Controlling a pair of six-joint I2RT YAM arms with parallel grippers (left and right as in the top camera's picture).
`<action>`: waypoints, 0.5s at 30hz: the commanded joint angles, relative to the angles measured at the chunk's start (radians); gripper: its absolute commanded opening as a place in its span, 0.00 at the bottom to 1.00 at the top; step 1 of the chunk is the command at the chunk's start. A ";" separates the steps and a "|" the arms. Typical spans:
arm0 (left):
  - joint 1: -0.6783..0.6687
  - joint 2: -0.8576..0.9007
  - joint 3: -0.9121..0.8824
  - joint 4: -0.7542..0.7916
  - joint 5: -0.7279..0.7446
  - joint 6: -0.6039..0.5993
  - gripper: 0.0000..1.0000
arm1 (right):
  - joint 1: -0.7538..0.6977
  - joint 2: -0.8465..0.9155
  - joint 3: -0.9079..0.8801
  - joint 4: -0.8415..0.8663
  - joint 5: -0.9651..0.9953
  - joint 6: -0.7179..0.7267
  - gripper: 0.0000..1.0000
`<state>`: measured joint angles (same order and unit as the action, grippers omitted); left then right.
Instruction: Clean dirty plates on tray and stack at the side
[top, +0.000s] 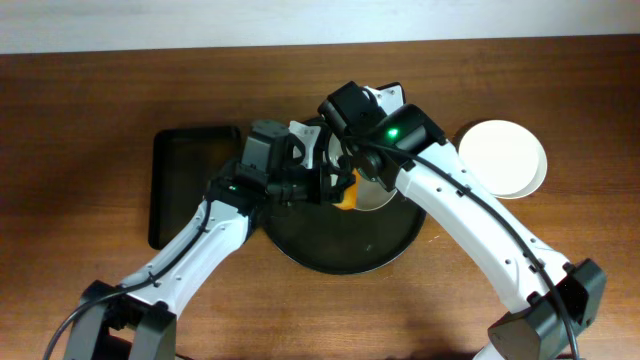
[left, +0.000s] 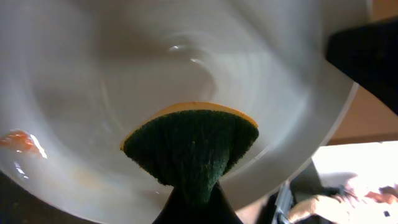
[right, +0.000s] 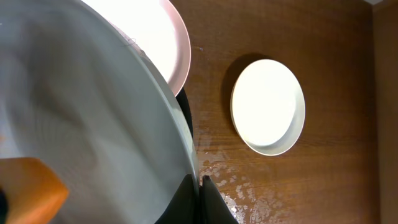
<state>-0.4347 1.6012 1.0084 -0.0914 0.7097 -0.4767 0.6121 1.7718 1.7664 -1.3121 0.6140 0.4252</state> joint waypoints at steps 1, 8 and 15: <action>-0.004 0.008 0.019 0.001 -0.090 -0.009 0.00 | 0.005 -0.017 0.018 0.001 0.019 0.022 0.04; -0.004 0.084 0.019 0.020 -0.124 -0.009 0.00 | 0.017 -0.017 0.018 -0.017 0.087 0.026 0.04; -0.003 0.091 0.019 0.151 -0.140 -0.009 0.00 | 0.120 -0.017 0.018 -0.024 0.240 0.026 0.04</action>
<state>-0.4374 1.6897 1.0103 0.0521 0.5735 -0.4812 0.6987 1.7718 1.7664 -1.3319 0.7673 0.4385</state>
